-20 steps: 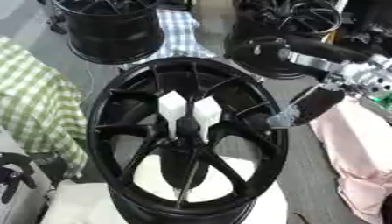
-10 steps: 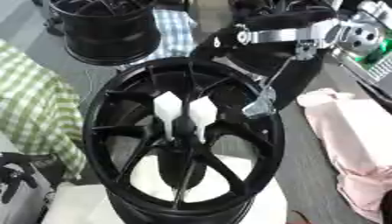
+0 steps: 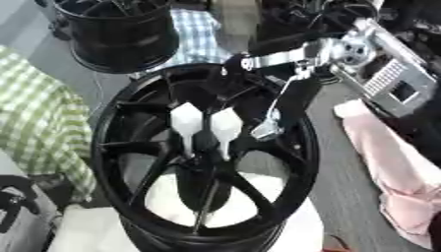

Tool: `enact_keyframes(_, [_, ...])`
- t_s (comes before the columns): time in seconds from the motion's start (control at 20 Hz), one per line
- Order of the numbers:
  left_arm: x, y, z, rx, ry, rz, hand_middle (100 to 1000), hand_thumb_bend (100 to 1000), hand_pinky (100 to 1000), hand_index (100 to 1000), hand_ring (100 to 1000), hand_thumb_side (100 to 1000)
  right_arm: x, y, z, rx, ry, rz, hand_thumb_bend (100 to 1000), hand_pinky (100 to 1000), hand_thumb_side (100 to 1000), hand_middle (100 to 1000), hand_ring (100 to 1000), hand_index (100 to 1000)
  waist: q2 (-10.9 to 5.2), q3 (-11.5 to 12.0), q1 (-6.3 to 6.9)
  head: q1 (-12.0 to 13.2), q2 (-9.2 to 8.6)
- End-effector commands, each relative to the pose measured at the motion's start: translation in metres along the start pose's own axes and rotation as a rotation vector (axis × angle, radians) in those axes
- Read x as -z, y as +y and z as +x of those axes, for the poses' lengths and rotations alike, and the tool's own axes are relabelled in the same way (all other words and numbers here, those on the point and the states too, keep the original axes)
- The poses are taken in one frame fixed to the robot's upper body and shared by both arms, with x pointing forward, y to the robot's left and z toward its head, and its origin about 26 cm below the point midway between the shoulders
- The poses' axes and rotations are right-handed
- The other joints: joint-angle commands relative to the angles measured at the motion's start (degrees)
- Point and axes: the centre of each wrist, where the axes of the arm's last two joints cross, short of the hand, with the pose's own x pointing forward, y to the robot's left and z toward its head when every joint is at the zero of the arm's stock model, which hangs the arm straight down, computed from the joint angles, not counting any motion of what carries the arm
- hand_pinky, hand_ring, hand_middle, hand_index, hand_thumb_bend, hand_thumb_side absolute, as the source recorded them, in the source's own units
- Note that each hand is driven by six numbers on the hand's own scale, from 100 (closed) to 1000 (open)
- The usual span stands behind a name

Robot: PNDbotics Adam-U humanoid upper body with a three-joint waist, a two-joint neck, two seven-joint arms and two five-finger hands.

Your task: Pull the pin out of the wheel hub.

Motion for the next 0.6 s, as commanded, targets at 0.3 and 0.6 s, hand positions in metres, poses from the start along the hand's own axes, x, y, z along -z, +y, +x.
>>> enact_keyframes(0.3, [0.006,0.003,0.006,0.028,-0.023,-0.013,518,100,519,711,184,808,0.008,-0.004,-0.013,-0.029,0.049,-0.018,471,919,331,852,895,934,-0.13,0.3,0.33,-0.7,-0.13])
enact_keyframes(0.6, [0.008,0.002,0.006,0.028,-0.025,-0.016,518,100,519,711,184,810,0.019,0.003,-0.021,-0.032,0.073,0.016,456,918,324,830,882,911,-0.04,0.4,0.38,-0.8,-0.13])
